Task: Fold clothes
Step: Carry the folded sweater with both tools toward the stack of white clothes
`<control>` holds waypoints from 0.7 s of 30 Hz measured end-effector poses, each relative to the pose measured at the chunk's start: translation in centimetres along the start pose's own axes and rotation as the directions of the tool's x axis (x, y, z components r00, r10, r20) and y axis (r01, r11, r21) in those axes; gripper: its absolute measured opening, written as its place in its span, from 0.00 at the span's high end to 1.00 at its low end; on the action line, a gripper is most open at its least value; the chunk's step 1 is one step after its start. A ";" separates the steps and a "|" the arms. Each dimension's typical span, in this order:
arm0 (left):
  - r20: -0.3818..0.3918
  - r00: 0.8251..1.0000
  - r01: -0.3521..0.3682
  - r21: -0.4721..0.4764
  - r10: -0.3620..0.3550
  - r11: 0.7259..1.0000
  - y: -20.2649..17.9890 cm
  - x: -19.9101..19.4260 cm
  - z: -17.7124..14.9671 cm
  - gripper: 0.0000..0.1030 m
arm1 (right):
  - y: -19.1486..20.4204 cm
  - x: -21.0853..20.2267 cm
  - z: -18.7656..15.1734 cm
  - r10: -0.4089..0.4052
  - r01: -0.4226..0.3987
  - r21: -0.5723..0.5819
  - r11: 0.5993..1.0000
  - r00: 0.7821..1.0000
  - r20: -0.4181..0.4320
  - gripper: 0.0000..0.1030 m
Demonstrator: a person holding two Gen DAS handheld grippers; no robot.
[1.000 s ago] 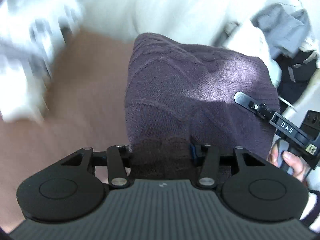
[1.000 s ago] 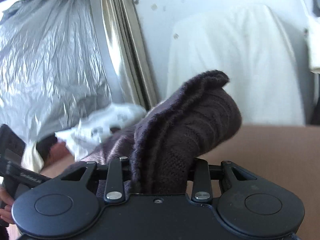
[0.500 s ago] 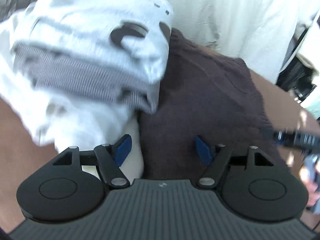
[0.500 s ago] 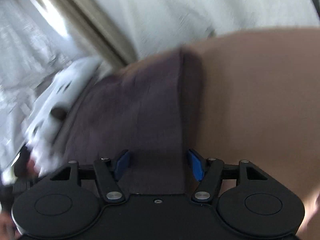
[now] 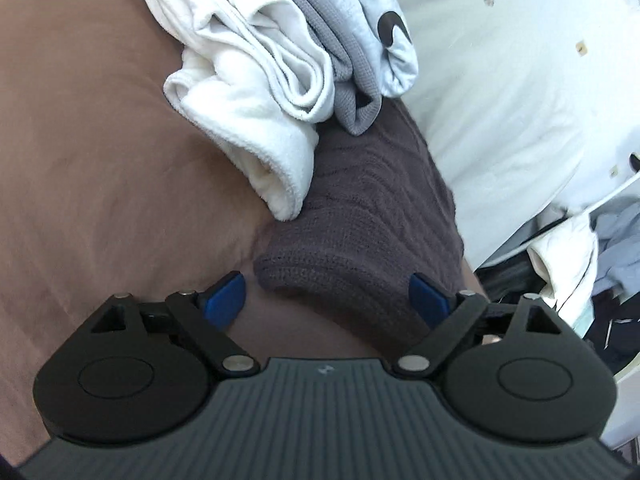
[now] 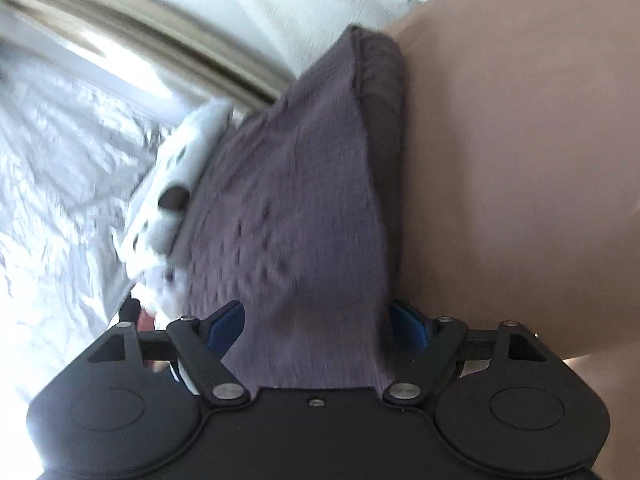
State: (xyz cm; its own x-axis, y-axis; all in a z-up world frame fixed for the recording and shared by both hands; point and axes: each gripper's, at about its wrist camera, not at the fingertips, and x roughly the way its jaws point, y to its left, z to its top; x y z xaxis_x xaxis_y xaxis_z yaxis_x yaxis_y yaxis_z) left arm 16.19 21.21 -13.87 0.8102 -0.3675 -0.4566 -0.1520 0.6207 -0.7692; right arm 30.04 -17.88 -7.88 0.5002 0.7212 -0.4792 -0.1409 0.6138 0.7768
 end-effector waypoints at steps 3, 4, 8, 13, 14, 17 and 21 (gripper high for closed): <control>-0.041 0.998 0.050 -0.033 -0.052 0.998 -1.0 1.1 1.1 0.06 | -0.8 1.0 2.5 0.012 -0.013 0.080 0.997 1.000 0.013 0.17; -0.049 0.996 0.077 -0.054 -0.080 0.996 -1.1 1.6 1.2 0.06 | -1.1 1.5 3.4 0.007 -0.009 0.111 0.994 1.000 0.018 0.17; -0.069 0.992 0.105 -0.071 -0.110 0.992 -1.6 3.4 1.4 0.06 | -1.5 4.2 6.7 -0.014 0.019 0.106 0.994 0.999 -0.047 0.17; 0.040 0.995 0.098 -0.035 -0.096 0.995 -2.1 6.0 0.7 0.06 | -1.3 7.6 8.8 -0.012 0.018 0.075 0.997 0.997 -0.073 0.18; 0.065 0.995 0.079 -0.015 -0.077 0.997 -2.5 6.3 0.3 0.07 | -0.7 8.1 8.5 -0.014 0.017 0.045 0.999 0.997 -0.076 0.37; 0.077 0.995 0.061 0.041 -0.064 0.997 -3.5 6.9 -0.5 0.66 | 2.6 8.1 6.7 -0.062 0.059 -0.113 0.992 0.998 -0.032 0.60; 0.070 0.997 0.029 0.160 -0.041 0.987 -6.2 5.0 -0.4 0.74 | 7.7 4.6 5.1 -0.048 0.054 -0.279 0.959 0.998 0.027 0.65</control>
State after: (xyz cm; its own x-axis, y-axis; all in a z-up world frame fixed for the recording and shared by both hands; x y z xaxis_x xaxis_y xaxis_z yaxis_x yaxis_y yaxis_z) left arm 20.97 15.31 -11.57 0.8536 -0.3431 -0.3920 -0.0354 0.7125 -0.7008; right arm 35.59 -11.45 -2.06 0.5295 0.6818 -0.5048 -0.3467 0.7170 0.6047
